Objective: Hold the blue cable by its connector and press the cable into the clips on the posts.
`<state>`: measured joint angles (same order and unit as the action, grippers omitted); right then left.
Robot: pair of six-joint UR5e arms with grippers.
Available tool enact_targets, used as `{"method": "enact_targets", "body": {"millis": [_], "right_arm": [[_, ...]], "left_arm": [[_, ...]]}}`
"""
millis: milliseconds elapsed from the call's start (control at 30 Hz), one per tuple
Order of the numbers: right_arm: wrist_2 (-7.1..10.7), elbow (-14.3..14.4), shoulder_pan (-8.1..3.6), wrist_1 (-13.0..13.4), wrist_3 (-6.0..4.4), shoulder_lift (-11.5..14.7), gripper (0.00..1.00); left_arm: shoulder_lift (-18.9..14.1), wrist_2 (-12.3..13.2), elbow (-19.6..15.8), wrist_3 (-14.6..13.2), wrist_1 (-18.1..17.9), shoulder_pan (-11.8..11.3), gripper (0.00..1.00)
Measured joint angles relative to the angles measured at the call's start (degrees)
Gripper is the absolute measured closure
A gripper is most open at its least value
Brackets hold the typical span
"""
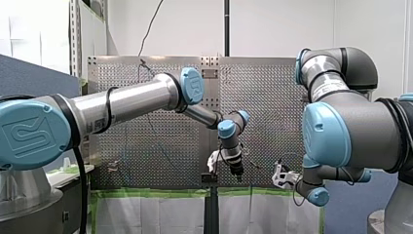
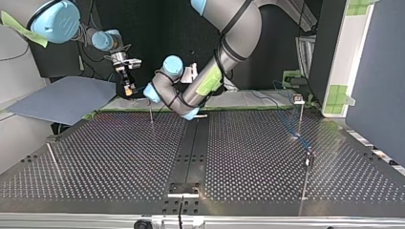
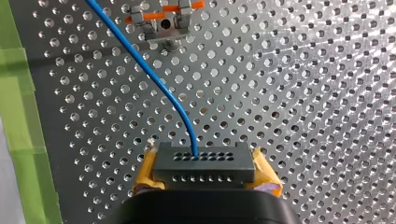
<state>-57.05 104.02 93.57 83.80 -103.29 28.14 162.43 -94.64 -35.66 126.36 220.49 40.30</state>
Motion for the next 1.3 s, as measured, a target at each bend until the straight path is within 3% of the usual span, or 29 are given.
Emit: {"method": "enact_targets", "body": {"millis": [1300], "right_arm": [[0.0,0.0,0.53,0.0,0.07,0.0,1.0]], "left_arm": [[0.0,-0.5,-6.7,-1.7,-0.9,-1.3,0.0]]}}
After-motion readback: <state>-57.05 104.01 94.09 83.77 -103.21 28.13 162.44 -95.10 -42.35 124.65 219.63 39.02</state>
